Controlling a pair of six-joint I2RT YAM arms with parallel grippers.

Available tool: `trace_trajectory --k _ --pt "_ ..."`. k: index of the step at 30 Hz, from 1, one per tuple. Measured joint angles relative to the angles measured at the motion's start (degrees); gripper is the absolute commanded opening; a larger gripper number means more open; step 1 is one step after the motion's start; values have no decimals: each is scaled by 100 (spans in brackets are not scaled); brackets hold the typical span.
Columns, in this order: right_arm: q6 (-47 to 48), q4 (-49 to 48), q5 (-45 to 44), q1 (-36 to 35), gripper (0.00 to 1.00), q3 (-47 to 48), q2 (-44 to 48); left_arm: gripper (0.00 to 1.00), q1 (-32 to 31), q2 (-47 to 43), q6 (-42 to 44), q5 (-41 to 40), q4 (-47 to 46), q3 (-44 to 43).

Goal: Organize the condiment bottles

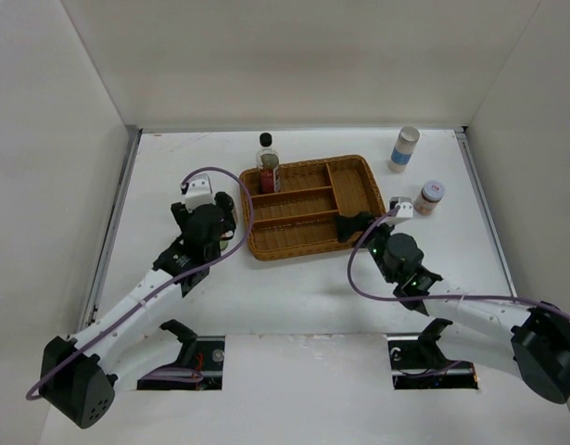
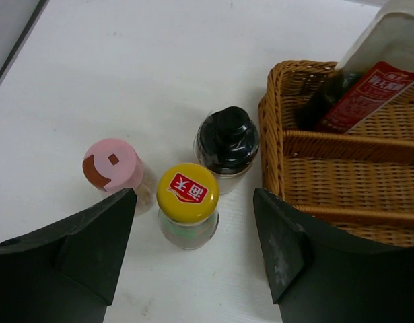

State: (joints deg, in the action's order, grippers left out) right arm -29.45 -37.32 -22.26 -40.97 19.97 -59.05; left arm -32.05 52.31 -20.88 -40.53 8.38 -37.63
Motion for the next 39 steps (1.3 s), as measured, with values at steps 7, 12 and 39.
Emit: trace_trajectory --k 7,12,39 --pt "28 -42 4 -31 82 2 -151 56 258 476 4 42 -396 131" --pt "26 -55 31 -31 82 2 -310 29 376 555 15 68 -664 166" --pt "-90 -59 129 125 83 2 -428 16 -682 1545 728 219 -870 -2072"
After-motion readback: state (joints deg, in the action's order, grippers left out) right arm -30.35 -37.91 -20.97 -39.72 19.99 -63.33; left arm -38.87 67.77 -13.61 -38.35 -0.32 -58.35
